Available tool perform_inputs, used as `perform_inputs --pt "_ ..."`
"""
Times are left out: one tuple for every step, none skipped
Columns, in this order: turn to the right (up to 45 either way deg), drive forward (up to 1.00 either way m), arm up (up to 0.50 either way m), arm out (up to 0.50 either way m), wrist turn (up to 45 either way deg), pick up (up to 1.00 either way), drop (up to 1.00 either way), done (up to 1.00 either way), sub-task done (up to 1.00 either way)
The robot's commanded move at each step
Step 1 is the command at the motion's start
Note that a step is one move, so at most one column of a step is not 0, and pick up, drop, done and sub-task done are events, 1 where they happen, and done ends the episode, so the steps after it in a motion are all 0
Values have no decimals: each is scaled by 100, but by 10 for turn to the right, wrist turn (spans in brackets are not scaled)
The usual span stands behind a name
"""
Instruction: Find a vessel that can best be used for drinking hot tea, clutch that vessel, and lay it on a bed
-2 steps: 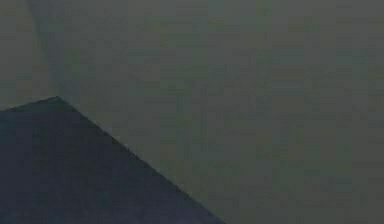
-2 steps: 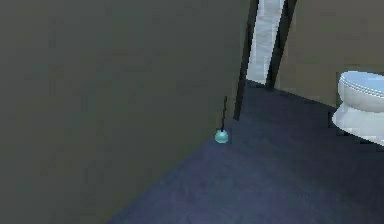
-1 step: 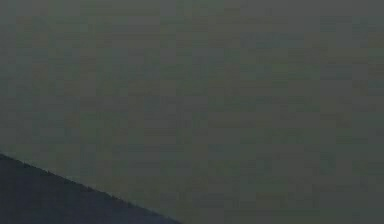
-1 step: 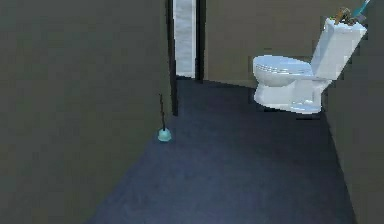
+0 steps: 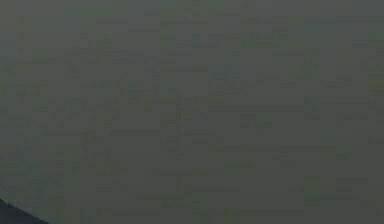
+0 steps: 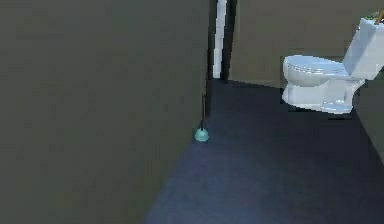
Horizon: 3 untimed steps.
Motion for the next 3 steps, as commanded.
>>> perform_inputs --pt "-450 0 0 0 0 0 0 0 0" --pt "-180 0 0 0 0 0 0 0 0" --pt "0 75 0 0 0 0 0 0 0"
